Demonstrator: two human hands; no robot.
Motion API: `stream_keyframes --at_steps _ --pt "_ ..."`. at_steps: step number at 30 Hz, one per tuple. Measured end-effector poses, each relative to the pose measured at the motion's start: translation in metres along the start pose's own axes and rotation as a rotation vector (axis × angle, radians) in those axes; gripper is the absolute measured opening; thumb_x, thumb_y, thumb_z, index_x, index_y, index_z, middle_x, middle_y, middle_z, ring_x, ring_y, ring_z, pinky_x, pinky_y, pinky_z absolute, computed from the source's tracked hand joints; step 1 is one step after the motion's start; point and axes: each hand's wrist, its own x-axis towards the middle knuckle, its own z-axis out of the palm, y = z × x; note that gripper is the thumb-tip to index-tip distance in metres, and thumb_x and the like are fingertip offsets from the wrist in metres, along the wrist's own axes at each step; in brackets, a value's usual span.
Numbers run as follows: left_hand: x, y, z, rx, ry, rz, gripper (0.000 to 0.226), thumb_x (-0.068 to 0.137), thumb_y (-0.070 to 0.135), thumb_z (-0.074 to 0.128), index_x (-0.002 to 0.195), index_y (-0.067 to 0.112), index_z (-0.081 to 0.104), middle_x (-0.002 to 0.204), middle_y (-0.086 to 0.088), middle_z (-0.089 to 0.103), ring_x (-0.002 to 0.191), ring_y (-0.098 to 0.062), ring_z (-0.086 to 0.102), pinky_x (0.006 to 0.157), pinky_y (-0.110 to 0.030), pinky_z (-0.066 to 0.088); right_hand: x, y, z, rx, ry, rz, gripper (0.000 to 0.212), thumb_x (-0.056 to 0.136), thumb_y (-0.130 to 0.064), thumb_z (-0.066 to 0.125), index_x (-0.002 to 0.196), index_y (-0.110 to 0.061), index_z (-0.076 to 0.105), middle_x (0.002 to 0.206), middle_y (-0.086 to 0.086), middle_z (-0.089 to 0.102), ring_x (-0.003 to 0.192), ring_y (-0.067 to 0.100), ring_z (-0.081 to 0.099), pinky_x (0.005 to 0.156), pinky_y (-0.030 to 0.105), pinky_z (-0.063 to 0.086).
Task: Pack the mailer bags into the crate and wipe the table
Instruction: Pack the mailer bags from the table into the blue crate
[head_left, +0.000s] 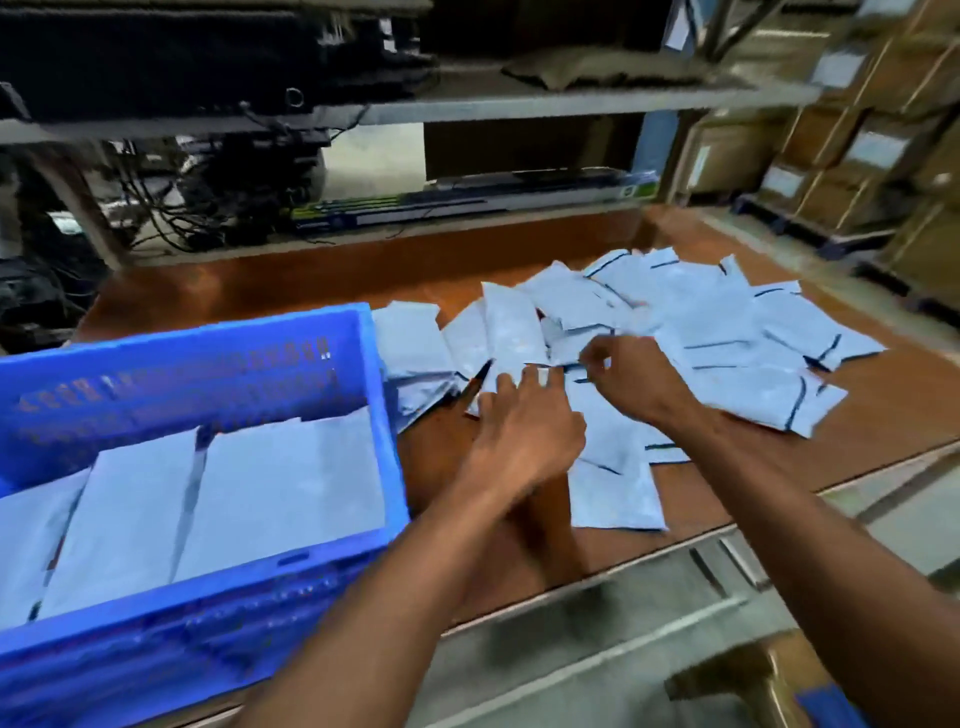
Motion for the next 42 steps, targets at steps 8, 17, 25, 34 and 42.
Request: stream_keyframes --at_steps 8,17,25,34,42 --pt "0.066 0.006 0.112 -0.080 -0.266 -0.075 0.056 0.102 0.053 0.024 0.154 0.044 0.006 0.165 0.011 -0.001 0.150 -0.033 0.002 0.115 -0.060 0.011 -0.085 0.109 0.072 -0.180 -0.072 -0.054 0.024 0.085 -0.035 0.054 0.101 -0.019 0.063 0.104 0.006 0.067 0.092 0.030 0.064 0.072 0.036 0.051" --pt "0.046 -0.037 0.129 -0.092 -0.229 -0.050 0.043 0.100 0.060 0.021 0.127 0.041 0.047 0.149 0.016 0.032 0.148 -0.026 0.016 0.114 -0.062 0.014 -0.083 0.127 0.071 -0.213 -0.049 -0.118 0.045 0.087 -0.029 0.055 0.131 -0.017 0.052 0.132 0.006 0.058 0.121 0.026 0.054 0.104 0.043 0.041" --pt "-0.002 -0.057 0.143 0.007 0.096 -0.258 0.046 0.092 0.063 0.041 0.130 0.038 0.045 0.149 0.001 0.028 0.145 -0.030 0.018 0.111 -0.053 0.026 -0.068 0.091 0.097 -0.263 -0.340 -0.169 0.065 0.097 -0.064 0.016 0.155 -0.035 0.010 0.165 -0.002 -0.009 0.151 0.024 -0.011 0.122 0.049 0.001" --pt "-0.005 -0.051 0.146 0.007 -0.001 -0.258 0.072 0.092 0.068 0.031 0.154 0.043 0.006 0.165 0.007 -0.009 0.150 -0.033 -0.011 0.119 -0.055 0.007 -0.068 0.082 0.102 -0.317 -0.302 -0.148 0.077 0.089 -0.078 0.010 0.154 -0.040 -0.008 0.163 -0.005 -0.016 0.150 0.025 -0.013 0.122 0.049 0.002" --pt "-0.003 -0.046 0.173 0.176 0.132 -0.183 0.052 0.101 0.045 0.026 0.150 0.031 0.037 0.160 0.000 0.030 0.147 -0.037 0.023 0.112 -0.056 0.027 -0.073 0.085 0.110 -0.321 -0.307 -0.218 0.087 0.077 -0.061 -0.027 0.156 -0.030 -0.007 0.163 -0.003 -0.015 0.150 0.023 -0.015 0.123 0.042 0.000"
